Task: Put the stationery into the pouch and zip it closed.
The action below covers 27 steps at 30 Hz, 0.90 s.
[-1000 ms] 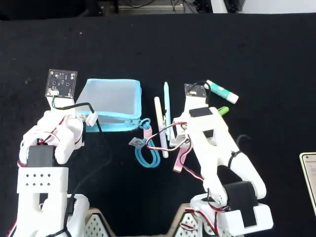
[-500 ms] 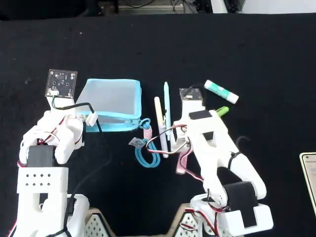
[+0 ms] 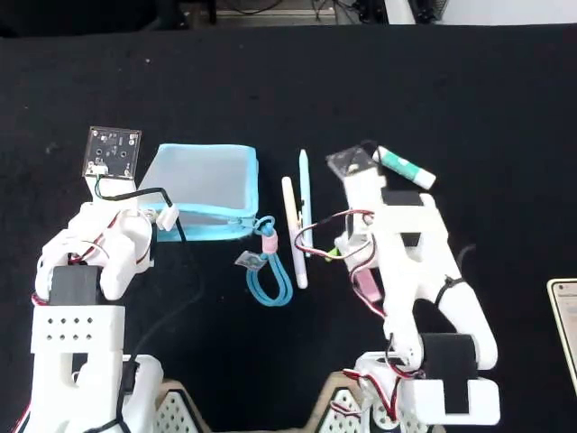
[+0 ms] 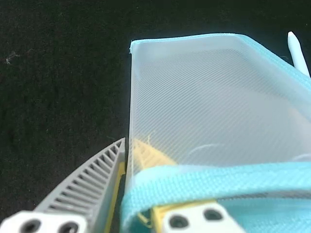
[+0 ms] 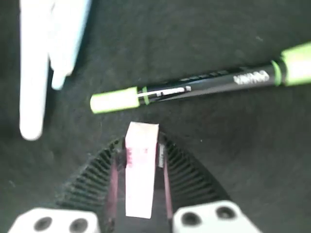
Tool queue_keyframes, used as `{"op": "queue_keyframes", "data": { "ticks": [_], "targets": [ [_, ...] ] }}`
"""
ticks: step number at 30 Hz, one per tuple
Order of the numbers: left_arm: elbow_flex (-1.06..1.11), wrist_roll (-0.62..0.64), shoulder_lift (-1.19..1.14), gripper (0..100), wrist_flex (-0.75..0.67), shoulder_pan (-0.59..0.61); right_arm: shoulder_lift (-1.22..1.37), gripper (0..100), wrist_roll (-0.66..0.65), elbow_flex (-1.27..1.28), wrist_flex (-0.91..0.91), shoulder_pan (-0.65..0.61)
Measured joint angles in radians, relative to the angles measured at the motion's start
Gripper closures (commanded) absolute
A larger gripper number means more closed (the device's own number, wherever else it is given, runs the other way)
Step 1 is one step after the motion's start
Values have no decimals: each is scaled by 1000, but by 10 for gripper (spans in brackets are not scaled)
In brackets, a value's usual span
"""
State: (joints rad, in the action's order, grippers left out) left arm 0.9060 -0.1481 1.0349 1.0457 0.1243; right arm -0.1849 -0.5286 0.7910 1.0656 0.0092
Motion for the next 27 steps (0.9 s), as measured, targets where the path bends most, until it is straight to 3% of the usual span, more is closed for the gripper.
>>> {"op": "queue_keyframes", "data": {
  "ticks": [3,7,12,20,27],
  "targets": [
    [0,0,0,971,0,0,25,982,-138,0,37,3],
    [0,0,0,971,0,0,86,946,-196,0,89,6],
    [0,0,0,971,0,0,160,832,-166,-52,160,-3],
    [0,0,0,971,0,0,241,863,-78,-227,339,-95],
    [0,0,0,971,0,0,247,862,-77,-195,319,-103]
  ]
}}
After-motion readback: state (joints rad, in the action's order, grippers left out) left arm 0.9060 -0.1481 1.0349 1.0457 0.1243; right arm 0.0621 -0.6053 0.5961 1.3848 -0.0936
